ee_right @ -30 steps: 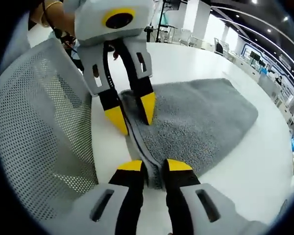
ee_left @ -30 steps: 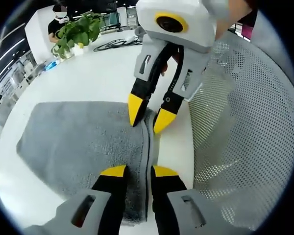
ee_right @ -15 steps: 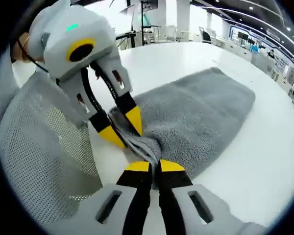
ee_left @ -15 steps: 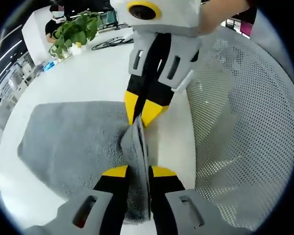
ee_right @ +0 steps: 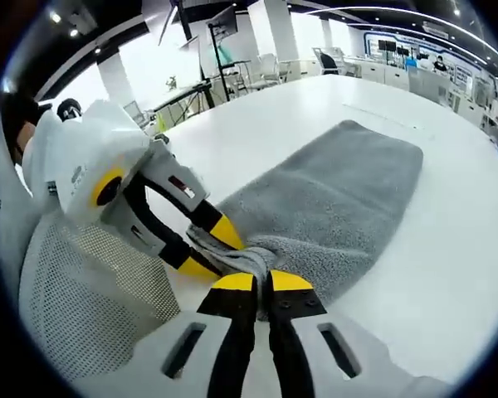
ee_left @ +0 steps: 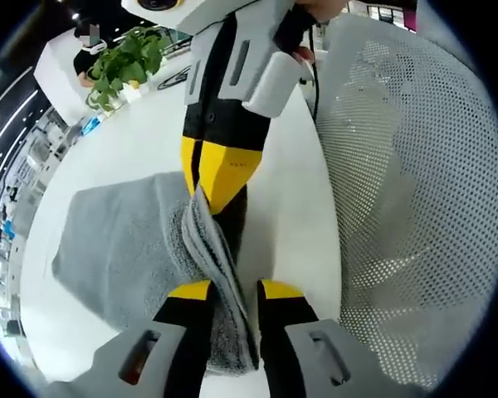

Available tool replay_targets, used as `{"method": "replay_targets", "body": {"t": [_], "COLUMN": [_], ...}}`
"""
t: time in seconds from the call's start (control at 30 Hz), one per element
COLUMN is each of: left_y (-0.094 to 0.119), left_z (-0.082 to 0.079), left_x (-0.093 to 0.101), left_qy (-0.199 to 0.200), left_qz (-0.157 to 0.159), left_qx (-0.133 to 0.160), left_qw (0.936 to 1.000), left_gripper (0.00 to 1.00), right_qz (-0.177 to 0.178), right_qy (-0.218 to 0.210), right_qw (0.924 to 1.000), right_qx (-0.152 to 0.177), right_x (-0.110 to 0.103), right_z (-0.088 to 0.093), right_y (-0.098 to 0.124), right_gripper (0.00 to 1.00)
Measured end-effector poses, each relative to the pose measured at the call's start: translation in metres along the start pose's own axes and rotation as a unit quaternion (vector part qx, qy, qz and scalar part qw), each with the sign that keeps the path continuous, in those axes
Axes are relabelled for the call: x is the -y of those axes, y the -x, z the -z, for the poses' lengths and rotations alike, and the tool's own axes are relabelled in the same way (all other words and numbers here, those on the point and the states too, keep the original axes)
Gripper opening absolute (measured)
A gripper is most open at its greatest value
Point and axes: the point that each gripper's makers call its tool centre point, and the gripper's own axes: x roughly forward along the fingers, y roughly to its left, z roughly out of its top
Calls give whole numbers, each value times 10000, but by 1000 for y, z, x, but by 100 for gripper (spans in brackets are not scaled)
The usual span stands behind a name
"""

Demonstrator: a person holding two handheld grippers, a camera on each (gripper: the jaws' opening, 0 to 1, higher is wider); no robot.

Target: Fold the towel on the table until its edges align and the towel forms a compact rectangular stack.

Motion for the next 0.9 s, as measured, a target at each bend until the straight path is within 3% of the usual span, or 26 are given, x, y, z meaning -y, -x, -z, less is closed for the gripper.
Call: {"method": "replay_targets", "body": {"t": [0.23,0.43,0.5,0.63,0.83,0.9], "left_y": [-4,-5,-4,-4,-4,-3], "left_z": [0,0,0,-1,-2,-3], "left_x": [-5,-8,-9,-6,-5,-7], "left_qy": [-85,369,297,-412,-419,-154], "left_qz": [152,413,455,398,301,371], "left_qx": [-25,39,72,278,230,229], "left_qw": [9998,9985,9985,9980,9984,9989], "left_gripper": [16,8,7,7,5,4], "right_qz": [-1,-11,-13,-39,-32,-16], "right_qy": [-89,-109,-158,-253,-244,-102], "right_qw": [10000,9999,9999,9997,9997,9999], "right_qx": [20,-13,-5,19,20,6], "right_x": [0,1,2,0,2,1], "right_z": [-1,5,4,3,5,6], "right_y": [3,0,0,-1,-2,-1], "right_gripper": [2,2,2,2,2,3]}}
